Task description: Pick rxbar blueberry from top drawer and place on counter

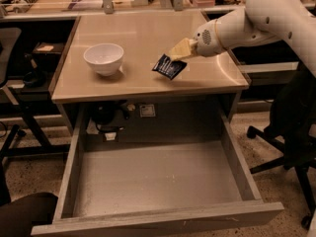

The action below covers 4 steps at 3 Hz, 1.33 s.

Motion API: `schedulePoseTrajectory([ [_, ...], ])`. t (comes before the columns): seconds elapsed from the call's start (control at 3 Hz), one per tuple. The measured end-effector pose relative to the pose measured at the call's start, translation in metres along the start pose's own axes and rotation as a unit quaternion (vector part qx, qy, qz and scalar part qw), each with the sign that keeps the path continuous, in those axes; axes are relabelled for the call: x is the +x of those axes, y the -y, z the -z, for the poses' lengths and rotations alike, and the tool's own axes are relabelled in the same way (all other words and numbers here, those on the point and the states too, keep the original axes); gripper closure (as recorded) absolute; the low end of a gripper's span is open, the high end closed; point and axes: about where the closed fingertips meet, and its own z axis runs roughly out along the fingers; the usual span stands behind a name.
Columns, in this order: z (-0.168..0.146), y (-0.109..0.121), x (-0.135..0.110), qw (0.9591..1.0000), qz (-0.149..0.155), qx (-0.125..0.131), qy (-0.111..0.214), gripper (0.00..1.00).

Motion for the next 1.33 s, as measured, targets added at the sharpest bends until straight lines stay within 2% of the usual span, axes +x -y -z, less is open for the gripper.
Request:
schedulePoseTrajectory([
  [0.33, -0.0645, 0.0070, -0.0180, 0.9999, 0.009, -0.010, -0.001, 1.00],
  [0.67, -0.0709, 0.0073, -0.0197, 0.9999, 0.010, -0.011, -0.002, 1.00],
  [1.33, -0.0710, 0.0073, -0.0196, 0.9999, 0.010, -0.012, -0.002, 0.57],
])
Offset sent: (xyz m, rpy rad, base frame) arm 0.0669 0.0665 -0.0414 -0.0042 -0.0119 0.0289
